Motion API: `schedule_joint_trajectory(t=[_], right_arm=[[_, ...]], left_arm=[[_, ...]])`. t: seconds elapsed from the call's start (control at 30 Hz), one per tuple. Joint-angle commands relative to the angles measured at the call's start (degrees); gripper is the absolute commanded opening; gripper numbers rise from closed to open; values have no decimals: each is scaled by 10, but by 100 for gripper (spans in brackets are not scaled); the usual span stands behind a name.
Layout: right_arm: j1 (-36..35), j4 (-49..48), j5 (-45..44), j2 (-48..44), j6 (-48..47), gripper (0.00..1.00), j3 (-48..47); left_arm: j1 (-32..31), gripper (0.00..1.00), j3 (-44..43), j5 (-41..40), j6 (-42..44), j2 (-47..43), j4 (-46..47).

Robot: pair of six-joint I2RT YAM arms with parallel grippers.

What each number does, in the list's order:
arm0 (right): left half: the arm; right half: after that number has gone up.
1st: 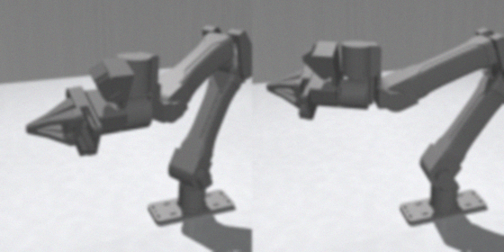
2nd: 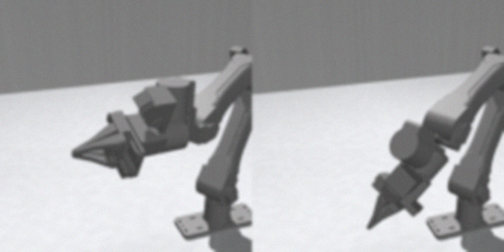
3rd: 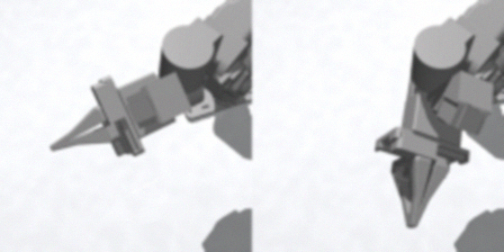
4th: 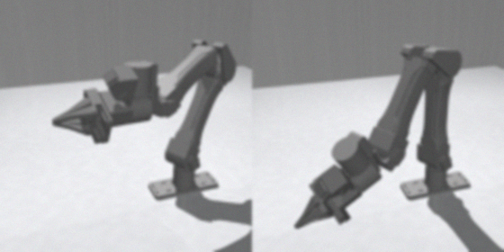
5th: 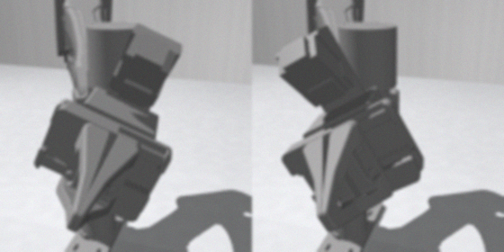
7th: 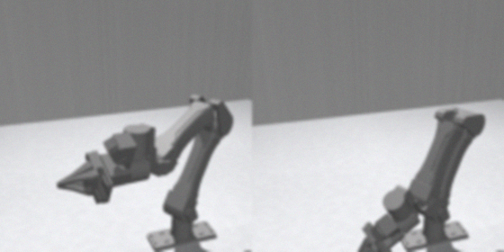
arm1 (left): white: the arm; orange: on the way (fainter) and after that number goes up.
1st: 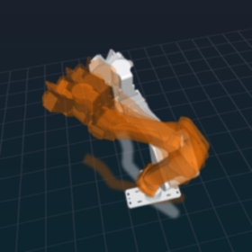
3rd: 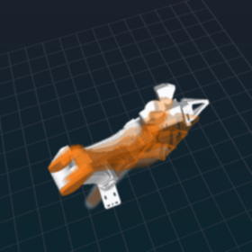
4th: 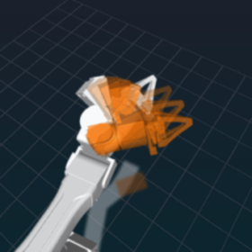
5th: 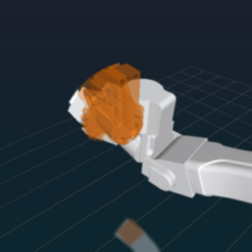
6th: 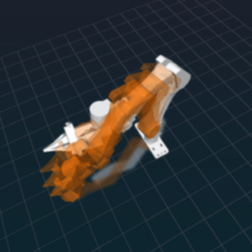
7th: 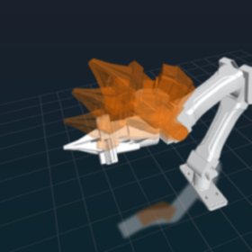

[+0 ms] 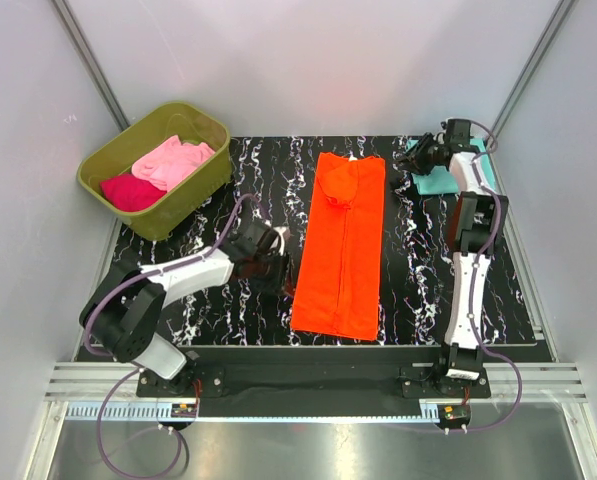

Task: Fold and stack the t-shirts
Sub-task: Fold the tshirt

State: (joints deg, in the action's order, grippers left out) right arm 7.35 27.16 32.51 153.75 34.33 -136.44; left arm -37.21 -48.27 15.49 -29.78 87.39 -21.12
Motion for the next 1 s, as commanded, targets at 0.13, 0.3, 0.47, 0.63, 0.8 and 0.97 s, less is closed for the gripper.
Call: schedule_joint_trajectory(t=[0.13, 0.3, 0.47, 0.63, 0.8, 0.97], right_arm=[[-4, 54, -35, -300, -27, 54, 151], [-46, 121, -174, -482, 19, 59, 431], [-160, 174, -246, -647, 60, 66, 675], [-235, 183, -244, -795, 146, 67, 839], [-277, 107, -239, -852, 158, 61, 914], [-276, 54, -250, -741, 77, 13, 746]], left_arm=[[-9, 48, 79, 38, -26, -16, 82], [-30, 48, 99, 44, -44, -23, 117], [-59, 45, 101, 56, -56, -31, 130], [-76, 43, 118, 31, -66, -54, 121], [-98, 37, 131, 26, -77, -66, 119], [-104, 31, 133, 27, -79, -79, 111]])
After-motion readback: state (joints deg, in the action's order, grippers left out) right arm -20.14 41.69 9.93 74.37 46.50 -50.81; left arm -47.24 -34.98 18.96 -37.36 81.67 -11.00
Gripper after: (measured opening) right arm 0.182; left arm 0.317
